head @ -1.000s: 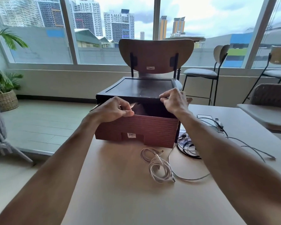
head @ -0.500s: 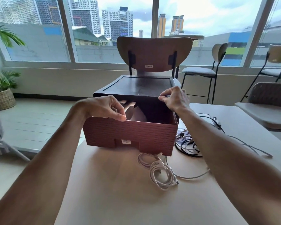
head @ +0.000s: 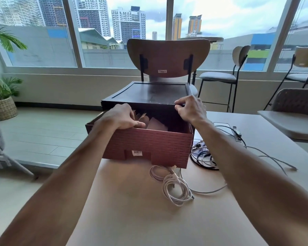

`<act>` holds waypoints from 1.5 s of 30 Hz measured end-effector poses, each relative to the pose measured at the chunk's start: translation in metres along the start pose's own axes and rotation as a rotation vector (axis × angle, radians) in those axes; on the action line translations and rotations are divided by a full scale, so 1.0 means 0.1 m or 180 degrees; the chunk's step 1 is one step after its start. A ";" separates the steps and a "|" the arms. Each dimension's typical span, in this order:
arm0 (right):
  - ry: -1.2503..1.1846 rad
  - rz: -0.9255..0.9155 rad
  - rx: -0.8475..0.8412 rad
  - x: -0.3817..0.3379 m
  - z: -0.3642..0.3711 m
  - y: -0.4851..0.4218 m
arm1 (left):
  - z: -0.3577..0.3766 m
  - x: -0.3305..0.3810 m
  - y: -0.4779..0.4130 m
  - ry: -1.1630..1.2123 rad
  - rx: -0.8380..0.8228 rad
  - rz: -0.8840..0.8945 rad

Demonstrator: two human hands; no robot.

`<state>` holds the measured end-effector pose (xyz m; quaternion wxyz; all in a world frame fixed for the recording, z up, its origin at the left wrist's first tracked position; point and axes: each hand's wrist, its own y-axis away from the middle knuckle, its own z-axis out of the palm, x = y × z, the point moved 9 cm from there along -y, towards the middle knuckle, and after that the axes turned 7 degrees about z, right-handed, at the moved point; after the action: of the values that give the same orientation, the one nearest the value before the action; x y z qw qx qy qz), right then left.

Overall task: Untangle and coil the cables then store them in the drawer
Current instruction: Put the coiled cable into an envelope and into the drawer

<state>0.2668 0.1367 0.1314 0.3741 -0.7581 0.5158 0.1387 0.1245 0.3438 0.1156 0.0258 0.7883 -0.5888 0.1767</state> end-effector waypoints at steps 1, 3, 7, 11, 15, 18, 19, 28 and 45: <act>0.0022 -0.0010 -0.0041 0.01 0.01 0.01 | 0.03 0.02 -0.03 -0.0112 -0.0074 -0.0072; 0.0065 -0.0050 -0.0111 0.02 0.02 0.02 | 0.06 0.03 -0.07 -0.0333 -0.0123 -0.0230; 0.0040 -0.0107 -0.0246 0.05 0.06 0.02 | -0.03 0.01 -0.06 -0.0485 0.0385 -0.0498; 0.0068 -0.0136 -0.0518 0.07 0.11 0.03 | -0.06 -0.05 0.01 0.0082 0.0852 -0.0616; -0.0042 -0.0233 -0.0931 0.04 0.11 0.13 | -0.10 -0.14 0.06 0.1016 0.0960 -0.0894; -0.0336 -0.0480 -0.1142 -0.08 0.08 0.27 | -0.15 -0.13 0.07 0.2124 0.1066 -0.0962; -0.0545 -0.0525 -0.1234 -0.15 0.06 0.33 | -0.14 -0.11 0.08 0.2487 0.1077 -0.1011; -0.0652 -0.1062 -0.1413 -0.56 -0.13 0.77 | -0.38 -0.07 0.25 0.3746 0.0967 -0.1099; -0.2059 -0.0242 -0.0955 -0.35 -0.70 0.85 | -1.23 0.71 0.87 0.1671 0.0590 0.1042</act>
<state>0.1647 0.0949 0.1638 0.4074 -0.7402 0.3160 0.4317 0.0294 0.2827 0.2382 0.0761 0.6096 -0.6624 0.4287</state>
